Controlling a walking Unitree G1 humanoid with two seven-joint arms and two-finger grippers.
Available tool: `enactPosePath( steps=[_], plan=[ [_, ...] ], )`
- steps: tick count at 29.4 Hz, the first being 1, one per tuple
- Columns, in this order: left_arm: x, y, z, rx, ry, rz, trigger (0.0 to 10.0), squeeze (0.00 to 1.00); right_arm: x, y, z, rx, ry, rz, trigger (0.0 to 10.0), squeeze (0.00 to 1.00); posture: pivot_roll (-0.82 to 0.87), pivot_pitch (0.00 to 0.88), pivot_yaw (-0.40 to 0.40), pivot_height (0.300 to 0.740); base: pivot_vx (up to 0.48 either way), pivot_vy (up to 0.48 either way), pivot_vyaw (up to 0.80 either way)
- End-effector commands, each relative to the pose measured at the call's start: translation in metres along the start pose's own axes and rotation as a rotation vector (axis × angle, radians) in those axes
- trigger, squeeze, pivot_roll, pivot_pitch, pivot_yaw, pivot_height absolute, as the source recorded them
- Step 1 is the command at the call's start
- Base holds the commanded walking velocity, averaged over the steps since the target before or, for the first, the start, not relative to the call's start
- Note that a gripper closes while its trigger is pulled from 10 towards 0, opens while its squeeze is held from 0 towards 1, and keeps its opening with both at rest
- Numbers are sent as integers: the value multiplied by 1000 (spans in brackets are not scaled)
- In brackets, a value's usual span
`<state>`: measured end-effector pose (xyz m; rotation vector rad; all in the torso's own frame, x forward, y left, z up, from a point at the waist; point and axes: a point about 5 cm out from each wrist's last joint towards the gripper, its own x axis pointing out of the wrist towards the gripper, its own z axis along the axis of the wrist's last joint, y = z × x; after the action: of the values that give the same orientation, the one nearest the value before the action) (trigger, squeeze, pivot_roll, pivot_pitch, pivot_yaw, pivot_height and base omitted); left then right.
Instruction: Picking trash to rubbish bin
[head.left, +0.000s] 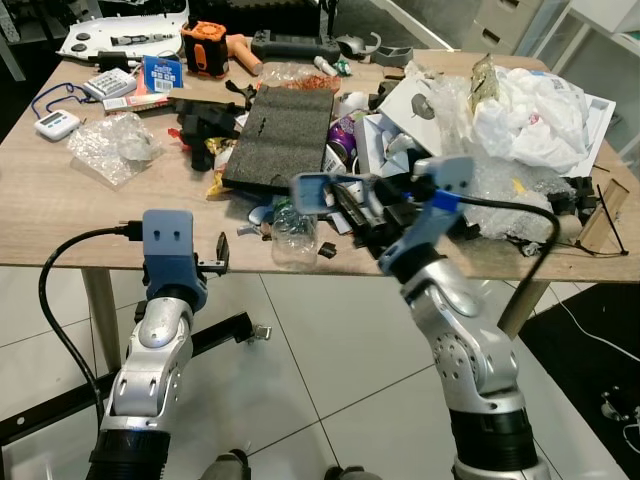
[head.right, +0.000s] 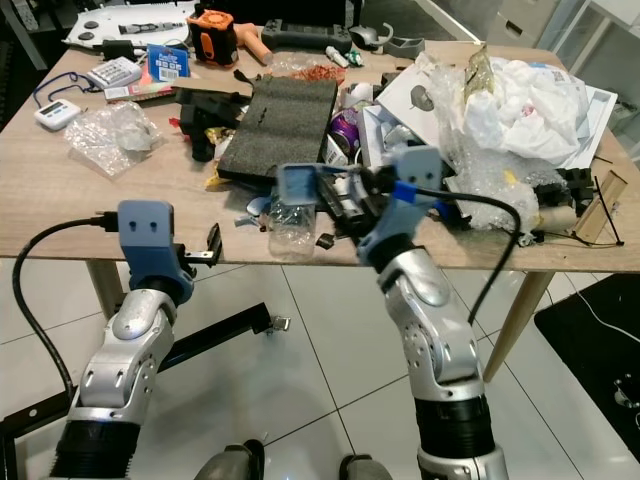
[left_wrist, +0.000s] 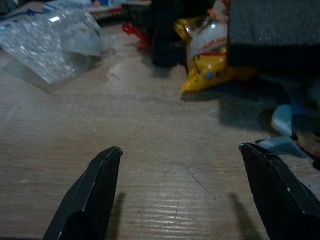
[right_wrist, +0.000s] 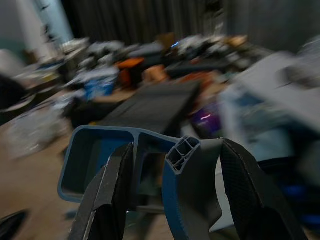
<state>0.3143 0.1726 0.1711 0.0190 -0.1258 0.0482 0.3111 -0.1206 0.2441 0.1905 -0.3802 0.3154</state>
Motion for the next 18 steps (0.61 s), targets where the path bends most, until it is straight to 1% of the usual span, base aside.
enactPosePath(
  steps=[1, 4, 5, 6, 7, 8, 9, 10, 12, 16, 18],
  plan=[
    [-1, 4, 0, 10, -13, 26, 10000, 0, -2, -6, 8, -40, -65, -39, 10000, 0, 5, 162, -24, 740, 0, 0, 0],
    [0, 6, 1, 8, -19, 34, 10000, 0, -3, -7, 10, -80, -98, -60, 10000, 0, 0, 155, -20, 740, 0, 0, 0],
    [0, 4, 0, 12, -14, 22, 10000, 0, -5, -8, 9, -108, -90, -55, 10000, 0, -3, 156, -18, 740, 0, 0, 0],
    [0, 4, 0, 12, -14, 22, 10000, 0, -5, -8, 9, -108, -90, -55, 10000, 0, -3, 156, -18, 740, 0, 0, 0],
    [-2, 0, -1, 26, -9, 2, 10000, 0, -9, -12, 5, -150, -65, -78, 10000, 0, -2, 163, -19, 740, 0, 0, 0],
    [-2, 0, -1, 26, -9, 2, 10000, 0, -9, -12, 5, -150, -65, -78, 10000, 0, -2, 163, -19, 740, 0, 0, 0],
    [-3, -1, -2, 33, -7, -2, 10000, 0, -13, -20, 0, -132, -32, -133, 10000, 0, -4, 165, -20, 740, 0, 0, 0],
    [-3, -1, -2, 33, -7, -2, 10000, 0, -13, -20, 0, -132, -32, -133, 10000, 0, -4, 165, -20, 740, 0, 0, 0],
    [-5, -2, -4, 38, -2, -4, 10000, 0, -20, -30, -7, -117, -9, -203, 10000, 0, 0, 157, -21, 740, 0, 0, 0],
    [-4, -2, -4, 44, 7, -20, 10000, 0, -23, -32, -6, -154, -44, -205, 10000, 0, 2, 168, -20, 740, 0, 0, 0],
    [-4, -2, -4, 45, 6, -24, 10000, 0, -24, -31, -8, -162, -33, -196, 10000, 0, 3, 165, -18, 740, 0, 0, 0]
  ],
)
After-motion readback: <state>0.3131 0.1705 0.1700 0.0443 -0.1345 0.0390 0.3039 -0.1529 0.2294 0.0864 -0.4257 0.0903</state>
